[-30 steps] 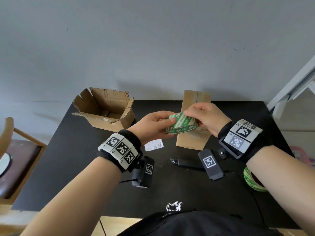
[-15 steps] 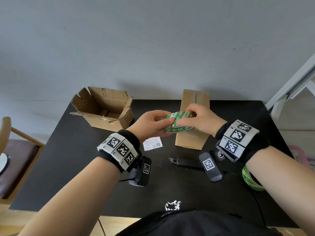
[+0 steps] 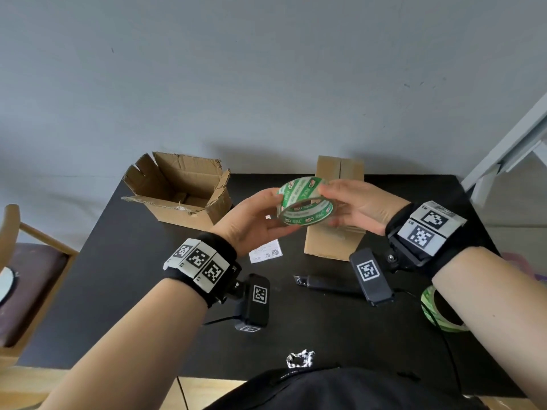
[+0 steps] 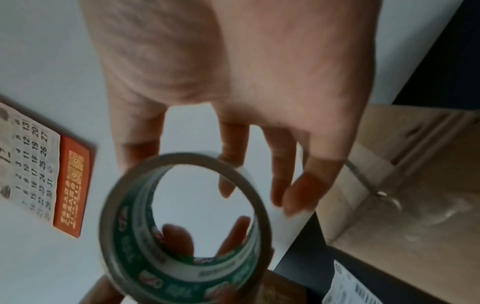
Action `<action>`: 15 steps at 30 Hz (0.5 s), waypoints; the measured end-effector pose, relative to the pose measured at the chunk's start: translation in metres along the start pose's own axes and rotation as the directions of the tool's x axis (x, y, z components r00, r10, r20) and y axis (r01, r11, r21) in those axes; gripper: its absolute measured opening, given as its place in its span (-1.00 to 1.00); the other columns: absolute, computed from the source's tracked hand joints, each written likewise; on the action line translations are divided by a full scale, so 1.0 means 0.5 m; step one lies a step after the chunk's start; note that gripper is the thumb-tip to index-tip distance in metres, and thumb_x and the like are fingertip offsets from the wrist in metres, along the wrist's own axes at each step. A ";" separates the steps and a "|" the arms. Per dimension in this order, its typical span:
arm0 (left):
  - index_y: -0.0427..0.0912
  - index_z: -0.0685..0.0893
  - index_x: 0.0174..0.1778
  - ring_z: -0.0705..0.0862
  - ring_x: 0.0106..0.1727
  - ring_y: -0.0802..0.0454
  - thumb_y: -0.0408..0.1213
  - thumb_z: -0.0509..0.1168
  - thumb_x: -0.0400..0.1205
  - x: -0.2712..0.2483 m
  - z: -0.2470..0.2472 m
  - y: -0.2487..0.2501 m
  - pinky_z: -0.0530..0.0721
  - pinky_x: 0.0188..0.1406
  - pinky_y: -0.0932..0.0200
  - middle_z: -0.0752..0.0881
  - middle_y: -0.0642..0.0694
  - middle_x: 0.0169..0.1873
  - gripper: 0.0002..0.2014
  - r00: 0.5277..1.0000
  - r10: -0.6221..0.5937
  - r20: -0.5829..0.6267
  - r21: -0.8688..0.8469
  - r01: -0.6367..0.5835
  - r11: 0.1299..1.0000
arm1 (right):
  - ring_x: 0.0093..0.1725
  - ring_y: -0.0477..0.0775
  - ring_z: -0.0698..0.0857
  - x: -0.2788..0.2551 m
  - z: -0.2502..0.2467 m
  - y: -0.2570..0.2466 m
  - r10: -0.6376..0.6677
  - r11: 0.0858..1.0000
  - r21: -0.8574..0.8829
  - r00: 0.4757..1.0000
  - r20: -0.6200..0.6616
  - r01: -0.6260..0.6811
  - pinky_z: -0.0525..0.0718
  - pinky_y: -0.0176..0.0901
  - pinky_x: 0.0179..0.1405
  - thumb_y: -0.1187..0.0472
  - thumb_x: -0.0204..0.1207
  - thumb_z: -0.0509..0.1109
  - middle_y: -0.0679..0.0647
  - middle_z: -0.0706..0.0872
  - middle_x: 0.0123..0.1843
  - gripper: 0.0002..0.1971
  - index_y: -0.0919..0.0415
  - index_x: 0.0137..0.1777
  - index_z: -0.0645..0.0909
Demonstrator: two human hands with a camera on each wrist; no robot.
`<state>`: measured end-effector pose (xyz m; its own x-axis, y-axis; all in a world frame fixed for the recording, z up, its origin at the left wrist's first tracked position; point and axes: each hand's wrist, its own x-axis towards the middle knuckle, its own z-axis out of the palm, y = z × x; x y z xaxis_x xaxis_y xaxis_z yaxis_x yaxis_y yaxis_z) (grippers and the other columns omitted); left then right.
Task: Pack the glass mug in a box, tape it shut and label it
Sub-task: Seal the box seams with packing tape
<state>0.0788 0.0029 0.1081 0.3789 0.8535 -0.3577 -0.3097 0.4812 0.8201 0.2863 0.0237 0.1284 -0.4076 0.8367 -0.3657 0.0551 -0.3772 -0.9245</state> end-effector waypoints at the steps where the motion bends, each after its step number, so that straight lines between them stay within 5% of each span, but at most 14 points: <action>1: -0.32 0.50 0.38 0.69 0.17 -0.21 -0.13 0.42 0.44 0.004 0.004 0.000 0.72 0.14 -0.14 0.66 -0.29 0.17 -0.39 1.000 0.003 -0.031 0.054 -0.001 0.999 | -0.07 0.09 0.74 0.001 0.005 0.002 0.003 0.999 0.035 1.000 -0.007 -0.002 0.73 -0.06 0.01 0.11 0.20 0.48 0.17 0.77 -0.08 -0.64 0.26 -0.02 0.62; 5: -0.24 0.49 0.39 0.71 0.19 -0.02 0.19 0.48 0.32 0.017 0.026 0.001 0.74 -0.01 0.07 0.69 -0.21 0.19 -0.18 0.995 0.052 -0.087 0.336 -0.019 0.942 | -0.04 0.14 0.75 0.007 0.024 0.012 -0.089 0.995 0.043 0.996 -0.024 0.090 0.69 0.07 0.15 0.24 0.14 0.50 0.21 0.75 -0.09 -0.65 0.29 -0.04 0.62; 10: -0.38 0.57 0.28 0.74 0.10 -0.03 -0.01 0.39 0.48 0.015 0.016 0.005 0.72 0.07 0.17 0.75 -0.24 0.06 -0.42 0.997 0.058 -0.042 0.171 -0.050 0.984 | -0.07 0.12 0.79 0.014 -0.001 0.027 -0.108 0.958 0.269 0.994 0.028 0.096 0.79 -0.01 -0.03 0.21 -0.06 0.70 0.24 0.78 -0.02 -0.46 0.32 -0.02 0.71; 15: -0.25 0.61 0.20 0.76 0.04 -0.02 0.00 0.34 0.54 0.007 0.014 0.001 0.74 0.05 0.14 0.76 -0.20 0.02 -0.55 0.999 0.045 -0.008 0.086 -0.044 0.995 | -0.07 0.15 0.80 0.017 -0.015 0.036 -0.131 0.938 0.332 0.988 0.080 0.097 0.80 -0.11 -0.22 0.16 -0.25 0.81 0.23 0.81 -0.04 -0.38 0.29 -0.10 0.79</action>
<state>0.0861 0.0046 0.1106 0.3574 0.8758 -0.3244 -0.2494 0.4243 0.8705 0.2906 0.0266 0.1077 -0.4831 0.8444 -0.2316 -0.2903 -0.4041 -0.8675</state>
